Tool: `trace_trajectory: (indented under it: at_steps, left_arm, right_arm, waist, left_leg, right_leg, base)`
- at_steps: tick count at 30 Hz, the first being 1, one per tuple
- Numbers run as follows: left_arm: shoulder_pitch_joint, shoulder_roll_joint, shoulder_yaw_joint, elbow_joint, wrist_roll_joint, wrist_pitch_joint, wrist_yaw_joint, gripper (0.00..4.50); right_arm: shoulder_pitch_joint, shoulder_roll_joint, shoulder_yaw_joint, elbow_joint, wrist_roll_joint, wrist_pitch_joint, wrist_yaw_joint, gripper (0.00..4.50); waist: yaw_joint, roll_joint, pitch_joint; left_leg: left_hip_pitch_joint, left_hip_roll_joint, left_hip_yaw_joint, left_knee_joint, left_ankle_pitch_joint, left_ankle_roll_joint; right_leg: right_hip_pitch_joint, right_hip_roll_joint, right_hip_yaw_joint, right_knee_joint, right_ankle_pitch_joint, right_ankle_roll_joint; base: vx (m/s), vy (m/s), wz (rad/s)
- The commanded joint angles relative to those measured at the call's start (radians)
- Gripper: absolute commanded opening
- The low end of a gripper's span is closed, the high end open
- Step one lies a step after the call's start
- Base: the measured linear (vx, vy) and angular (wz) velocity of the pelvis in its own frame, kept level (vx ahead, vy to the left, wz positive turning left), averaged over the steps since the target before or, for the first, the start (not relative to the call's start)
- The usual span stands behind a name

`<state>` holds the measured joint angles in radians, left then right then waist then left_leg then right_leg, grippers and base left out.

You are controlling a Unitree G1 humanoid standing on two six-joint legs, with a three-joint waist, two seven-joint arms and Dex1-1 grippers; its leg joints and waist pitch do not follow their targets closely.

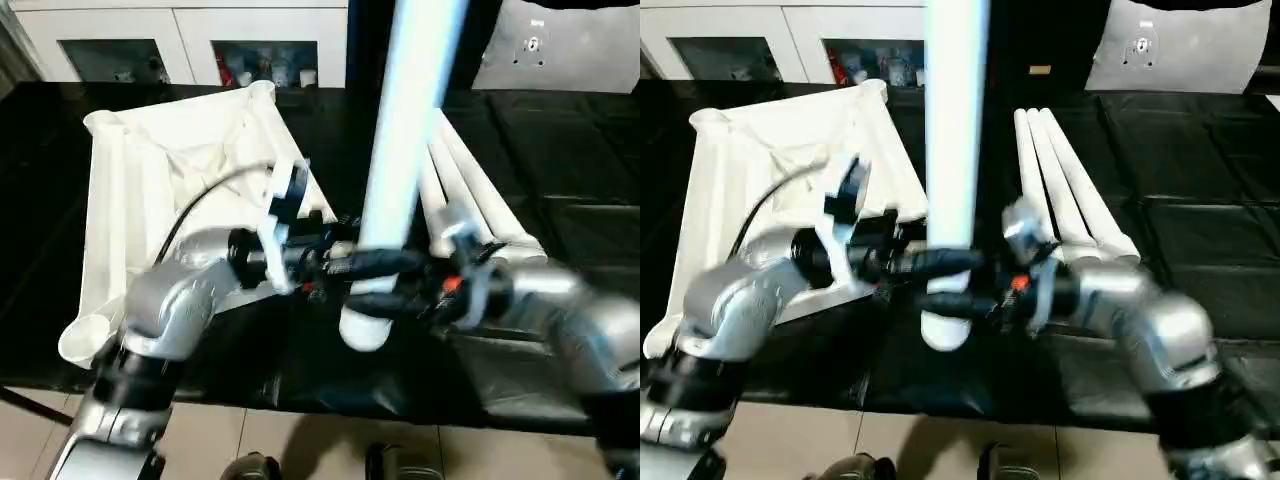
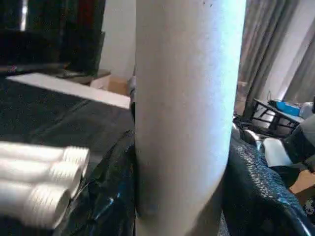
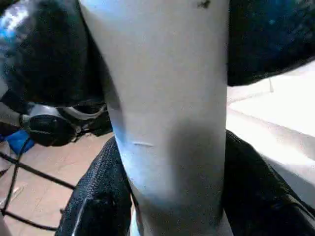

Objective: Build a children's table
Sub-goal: Insert table leg to table base

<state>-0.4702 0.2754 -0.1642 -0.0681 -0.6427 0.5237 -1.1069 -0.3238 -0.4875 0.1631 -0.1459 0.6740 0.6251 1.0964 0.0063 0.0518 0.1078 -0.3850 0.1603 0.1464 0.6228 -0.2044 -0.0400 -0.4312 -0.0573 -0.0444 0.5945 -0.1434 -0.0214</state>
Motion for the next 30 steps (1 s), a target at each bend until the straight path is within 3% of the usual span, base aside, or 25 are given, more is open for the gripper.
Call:
trace_trajectory:
  at_steps: [1, 3, 6, 7, 16, 17, 18, 21, 22, 23, 26, 27, 28, 29, 30]
  left_arm:
    - [0.032, 0.005, -0.04, 0.008, 0.062, -0.027, 0.025, 1.95]
    - [0.046, 0.008, -0.042, 0.011, 0.062, -0.026, 0.022, 2.51]
    - [0.089, 0.012, -0.046, 0.011, 0.051, -0.024, 0.017, 2.73]
    - [0.094, 0.013, -0.043, 0.007, 0.04, -0.016, 0.011, 3.0]
    - [0.096, -0.002, -0.023, 0.028, 0.048, -0.038, 0.023, 3.59]
    - [0.095, -0.007, -0.018, 0.035, 0.057, -0.054, 0.036, 3.87]
    - [0.096, -0.012, -0.009, 0.042, 0.068, -0.07, 0.056, 3.87]
    - [0.1, -0.027, 0.025, 0.051, 0.102, -0.104, 0.142, 4.18]
    - [0.102, -0.033, 0.036, 0.049, 0.115, -0.113, 0.174, 4.24]
    - [0.102, -0.033, 0.036, 0.049, 0.115, -0.113, 0.174, 4.24]
    - [0.103, -0.047, 0.055, 0.041, 0.13, -0.118, 0.234, 4.28]
    - [0.105, -0.081, 0.065, 0.01, 0.196, -0.15, 0.353, 4.12]
    - [0.105, -0.081, 0.065, 0.01, 0.196, -0.15, 0.353, 4.12]
    - [0.104, -0.093, 0.058, -0.001, 0.235, -0.17, 0.4, 3.94]
    - [0.106, -0.114, 0.038, -0.017, 0.288, -0.195, 0.457, 3.94]
  right_arm:
    - [0.027, 0.015, 0.03, -0.007, -0.023, -0.017, -0.034, 2.04]
    - [0.041, 0.016, 0.037, -0.008, -0.033, -0.023, -0.039, 2.01]
    - [0.084, 0.027, 0.049, -0.016, -0.055, -0.034, -0.053, 1.99]
    - [0.089, 0.03, 0.047, -0.018, -0.054, -0.034, -0.056, 1.96]
    - [0.09, 0.048, 0.033, -0.003, -0.072, -0.057, -0.071, 1.95]
    - [0.091, 0.051, 0.031, -0.003, -0.078, -0.064, -0.08, 1.95]
    - [0.087, 0.063, 0.024, 0.003, -0.094, -0.083, -0.105, 1.95]
    - [0.067, 0.117, -0.011, 0.033, -0.145, -0.149, -0.214, 1.95]
    - [0.06, 0.132, -0.019, 0.041, -0.163, -0.171, -0.246, 1.95]
    - [0.06, 0.132, -0.019, 0.041, -0.163, -0.171, -0.246, 1.95]
    - [0.049, 0.159, -0.032, 0.052, -0.189, -0.203, -0.3, 1.95]
    - [0.036, 0.206, -0.034, 0.052, -0.234, -0.256, -0.377, 1.95]
    - [0.036, 0.206, -0.034, 0.052, -0.234, -0.256, -0.377, 1.95]
    - [0.033, 0.222, -0.03, 0.051, -0.254, -0.278, -0.402, 1.95]
    - [0.029, 0.246, -0.023, 0.052, -0.277, -0.295, -0.439, 1.95]
  waist:
    - [0.002, -0.017, -0.085]
    - [0.002, -0.016, -0.084]
    - [-0.001, -0.017, -0.079]
    - [0.0, -0.016, -0.079]
    - [-0.003, -0.017, -0.075]
    - [-0.003, -0.017, -0.075]
    - [-0.002, -0.012, -0.076]
    - [-0.008, -0.012, -0.077]
    - [-0.008, -0.007, -0.077]
    - [-0.008, -0.01, -0.078]
    - [-0.008, -0.008, -0.078]
    - [-0.009, -0.008, -0.077]
    - [-0.011, -0.008, -0.077]
    - [-0.01, -0.011, -0.075]
    - [-0.01, -0.012, -0.074]
  left_leg:
    - [0.004, 0.044, -0.001, -0.066, -0.078, 0.101]
    - [0.003, 0.045, -0.003, -0.069, -0.082, 0.097]
    - [0.005, 0.045, -0.002, -0.071, -0.122, 0.087]
    - [0.006, 0.045, -0.003, -0.072, -0.13, 0.081]
    - [0.005, 0.042, -0.003, -0.073, -0.149, 0.071]
    - [0.004, 0.042, -0.002, -0.073, -0.147, 0.071]
    - [0.005, 0.042, -0.004, -0.073, -0.144, 0.071]
    - [0.002, 0.044, -0.004, -0.074, -0.144, 0.059]
    - [0.003, 0.041, -0.003, -0.072, -0.148, 0.058]
    - [0.006, 0.041, -0.003, -0.073, -0.148, 0.055]
    - [0.004, 0.045, -0.003, -0.074, -0.139, 0.063]
    - [0.003, 0.044, -0.003, -0.073, -0.141, 0.059]
    - [0.002, 0.046, -0.004, -0.075, -0.14, 0.059]
    - [0.003, 0.042, -0.002, -0.074, -0.147, 0.062]
    - [0.002, 0.049, -0.005, -0.077, -0.147, 0.061]
  right_leg:
    - [0.074, -0.06, 0.035, -0.075, -0.319, -0.2]
    - [0.075, -0.061, 0.036, -0.073, -0.309, -0.201]
    - [0.073, -0.063, 0.036, -0.081, -0.37, -0.185]
    - [0.072, -0.064, 0.037, -0.082, -0.39, -0.179]
    - [0.069, -0.063, 0.038, -0.088, -0.44, -0.155]
    - [0.068, -0.062, 0.037, -0.087, -0.431, -0.155]
    - [0.068, -0.061, 0.036, -0.087, -0.425, -0.156]
    - [0.067, -0.061, 0.035, -0.085, -0.397, -0.162]
    - [0.067, -0.062, 0.034, -0.085, -0.4, -0.164]
    - [0.068, -0.06, 0.034, -0.085, -0.397, -0.161]
    - [0.067, -0.059, 0.036, -0.078, -0.348, -0.175]
    - [0.068, -0.06, 0.034, -0.079, -0.341, -0.177]
    - [0.068, -0.059, 0.035, -0.079, -0.336, -0.178]
    - [0.068, -0.06, 0.035, -0.081, -0.349, -0.174]
    - [0.067, -0.061, 0.036, -0.08, -0.352, -0.169]
  base:
    - [0.0, 0.0, 0.0]
    - [0.0, 0.0, 0.0]
    - [0.0, 0.0, 0.0]
    - [0.0, 0.0, 0.0]
    - [0.0, 0.0, 0.0]
    - [0.0, 0.0, 0.0]
    - [0.0, 0.0, 0.0]
    - [0.0, 0.0, 0.0]
    - [0.0, 0.0, 0.0]
    - [0.0, 0.0, 0.0]
    - [0.0, 0.0, 0.0]
    - [0.0, 0.0, 0.0]
    - [0.0, 0.0, 0.0]
    - [0.0, 0.0, 0.0]
    - [0.0, 0.0, 0.0]
